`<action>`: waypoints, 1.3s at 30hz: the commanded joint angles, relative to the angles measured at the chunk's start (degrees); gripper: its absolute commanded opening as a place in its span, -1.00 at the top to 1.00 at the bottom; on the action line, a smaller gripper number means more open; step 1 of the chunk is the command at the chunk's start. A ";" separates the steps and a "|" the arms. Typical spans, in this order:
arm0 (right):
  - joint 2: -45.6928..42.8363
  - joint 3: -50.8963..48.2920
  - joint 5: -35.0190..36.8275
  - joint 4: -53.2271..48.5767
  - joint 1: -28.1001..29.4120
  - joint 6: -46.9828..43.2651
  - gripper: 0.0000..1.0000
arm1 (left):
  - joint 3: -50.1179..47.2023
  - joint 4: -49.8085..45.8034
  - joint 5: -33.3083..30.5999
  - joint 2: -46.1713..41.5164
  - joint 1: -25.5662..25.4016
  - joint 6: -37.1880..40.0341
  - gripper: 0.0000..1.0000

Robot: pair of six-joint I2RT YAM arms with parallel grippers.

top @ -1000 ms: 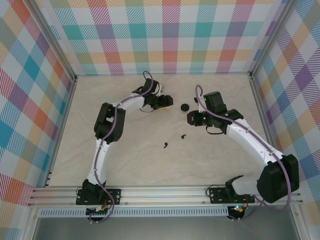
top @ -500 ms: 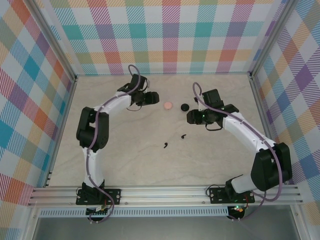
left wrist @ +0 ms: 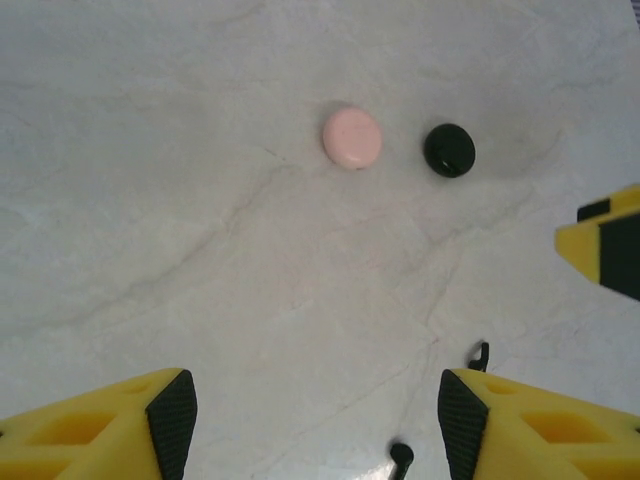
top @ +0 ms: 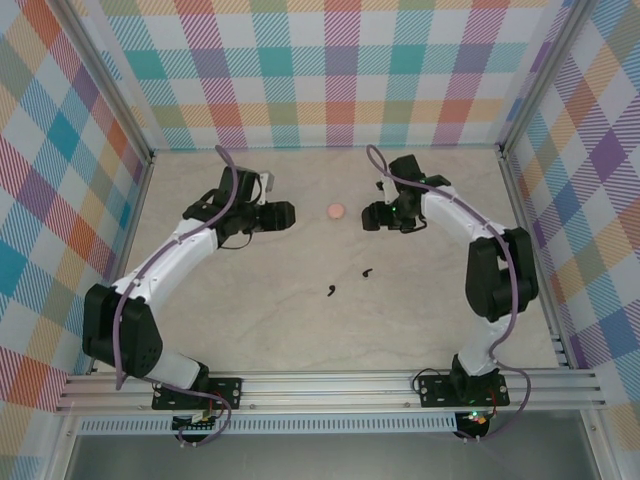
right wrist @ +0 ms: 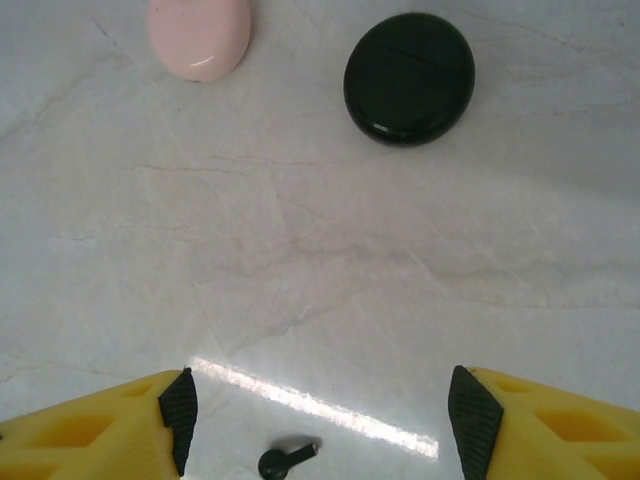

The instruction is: Insert wireless bluetooth earbuds into charging case

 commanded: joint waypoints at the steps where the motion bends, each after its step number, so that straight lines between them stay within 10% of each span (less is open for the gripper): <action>1: 4.73 6.14 1.03 -4.32 -0.53 -3.27 -0.41 | -3.46 -3.96 0.89 -4.53 -0.28 1.06 -0.32; 19: 29.07 36.21 7.42 -17.24 -0.56 -3.62 -0.44 | -3.37 -8.46 0.53 -9.22 -0.28 0.64 -0.32; 39: 38.10 45.00 6.89 -21.64 -0.13 -3.51 -0.35 | -3.16 -9.41 0.77 -8.36 -0.24 0.40 -0.31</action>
